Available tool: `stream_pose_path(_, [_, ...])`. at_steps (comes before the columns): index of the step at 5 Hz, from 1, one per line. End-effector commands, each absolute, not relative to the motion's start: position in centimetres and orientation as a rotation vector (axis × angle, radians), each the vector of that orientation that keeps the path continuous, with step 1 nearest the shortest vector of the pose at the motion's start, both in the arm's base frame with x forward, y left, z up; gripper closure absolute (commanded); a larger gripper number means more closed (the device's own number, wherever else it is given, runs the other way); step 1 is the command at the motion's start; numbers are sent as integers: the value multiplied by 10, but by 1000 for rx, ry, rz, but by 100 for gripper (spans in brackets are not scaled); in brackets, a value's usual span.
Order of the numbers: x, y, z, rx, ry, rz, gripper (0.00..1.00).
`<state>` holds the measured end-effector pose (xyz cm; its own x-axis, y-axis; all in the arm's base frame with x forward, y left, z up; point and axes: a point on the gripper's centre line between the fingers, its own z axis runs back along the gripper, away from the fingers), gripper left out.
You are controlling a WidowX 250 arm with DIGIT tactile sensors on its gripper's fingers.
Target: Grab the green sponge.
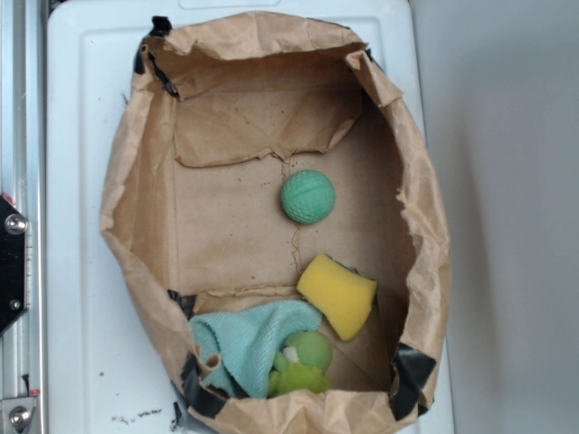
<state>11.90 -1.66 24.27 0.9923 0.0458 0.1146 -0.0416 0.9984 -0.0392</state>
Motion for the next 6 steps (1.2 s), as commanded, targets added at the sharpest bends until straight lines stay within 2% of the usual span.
stream_pose_path(1, [119,-17,243,-37,-116,44,0])
stream_pose_path(2, [162,-5,223,13,-106,32,0])
stream_pose_path(3, [193,3,211,37,-104,37,0])
stream_pose_path(5, [232,25,195,98,-152,-91,0])
stream_pose_path(6, [240,26,186,76,-173,-131,0])
